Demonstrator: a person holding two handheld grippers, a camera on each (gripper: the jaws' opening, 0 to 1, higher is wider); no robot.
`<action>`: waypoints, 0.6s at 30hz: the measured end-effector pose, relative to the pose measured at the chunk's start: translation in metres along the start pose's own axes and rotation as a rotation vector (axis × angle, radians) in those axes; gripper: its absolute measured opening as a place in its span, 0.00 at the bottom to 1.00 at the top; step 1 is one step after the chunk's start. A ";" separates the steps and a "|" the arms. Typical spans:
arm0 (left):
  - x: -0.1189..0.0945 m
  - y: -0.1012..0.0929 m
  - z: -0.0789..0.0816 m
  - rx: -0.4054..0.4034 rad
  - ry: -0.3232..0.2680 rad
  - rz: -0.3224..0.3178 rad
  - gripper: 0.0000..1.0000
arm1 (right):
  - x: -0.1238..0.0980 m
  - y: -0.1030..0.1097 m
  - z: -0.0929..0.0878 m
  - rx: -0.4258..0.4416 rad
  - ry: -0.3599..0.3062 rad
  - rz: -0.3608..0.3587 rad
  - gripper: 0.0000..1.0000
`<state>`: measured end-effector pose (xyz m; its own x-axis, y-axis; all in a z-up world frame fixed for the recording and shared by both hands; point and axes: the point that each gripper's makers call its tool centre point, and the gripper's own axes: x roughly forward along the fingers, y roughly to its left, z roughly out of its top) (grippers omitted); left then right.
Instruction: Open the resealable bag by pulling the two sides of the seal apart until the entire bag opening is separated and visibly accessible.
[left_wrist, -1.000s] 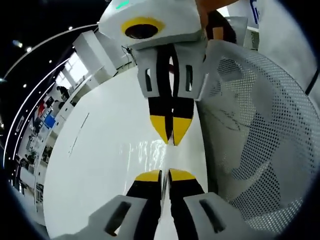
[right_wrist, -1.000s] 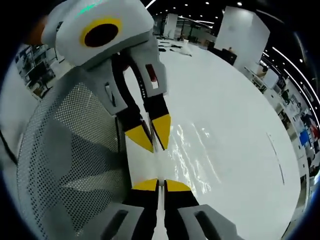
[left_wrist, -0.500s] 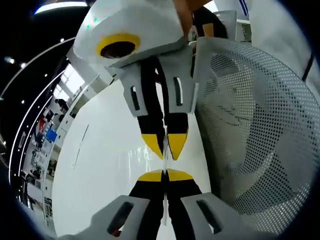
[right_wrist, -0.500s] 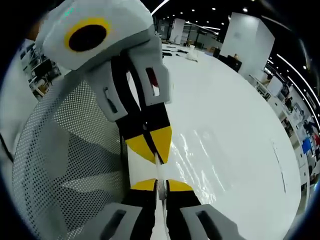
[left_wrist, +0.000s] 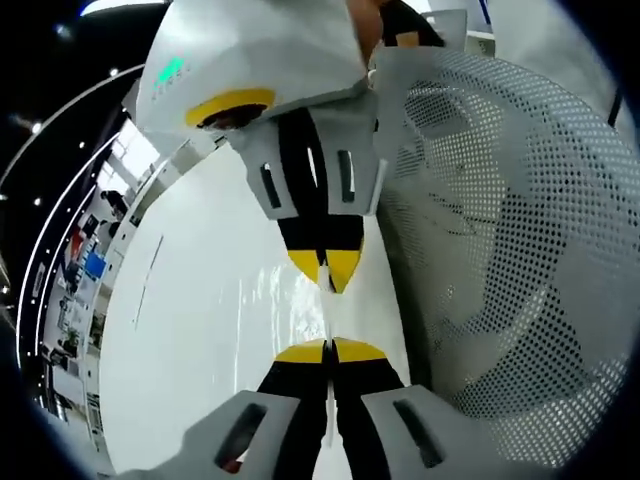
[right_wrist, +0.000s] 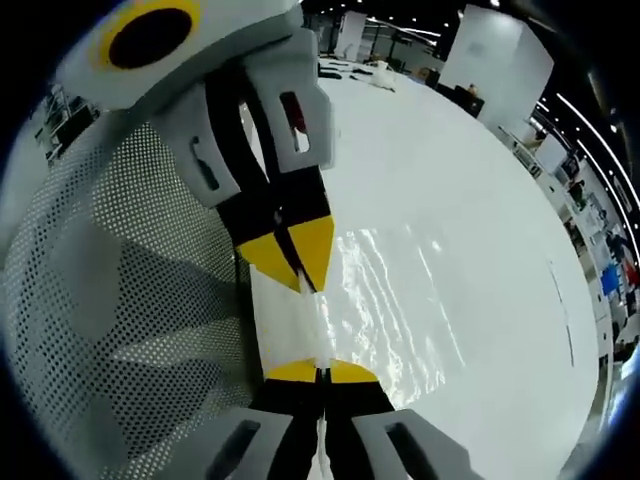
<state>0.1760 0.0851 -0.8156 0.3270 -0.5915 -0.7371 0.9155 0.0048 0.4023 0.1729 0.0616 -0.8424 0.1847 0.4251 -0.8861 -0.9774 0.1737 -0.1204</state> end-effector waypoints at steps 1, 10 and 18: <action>0.002 -0.001 -0.002 -0.004 0.010 -0.001 0.00 | 0.000 0.000 0.000 0.000 -0.001 -0.002 0.00; 0.013 0.021 -0.013 -0.052 0.041 0.040 0.00 | 0.002 -0.028 -0.002 0.048 -0.015 -0.076 0.00; 0.026 0.056 -0.019 -0.033 0.071 0.059 0.00 | 0.004 -0.062 -0.002 0.120 -0.037 -0.102 0.00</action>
<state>0.2399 0.0853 -0.8227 0.3949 -0.5308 -0.7499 0.9012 0.0651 0.4285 0.2337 0.0504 -0.8395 0.2883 0.4322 -0.8544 -0.9345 0.3216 -0.1526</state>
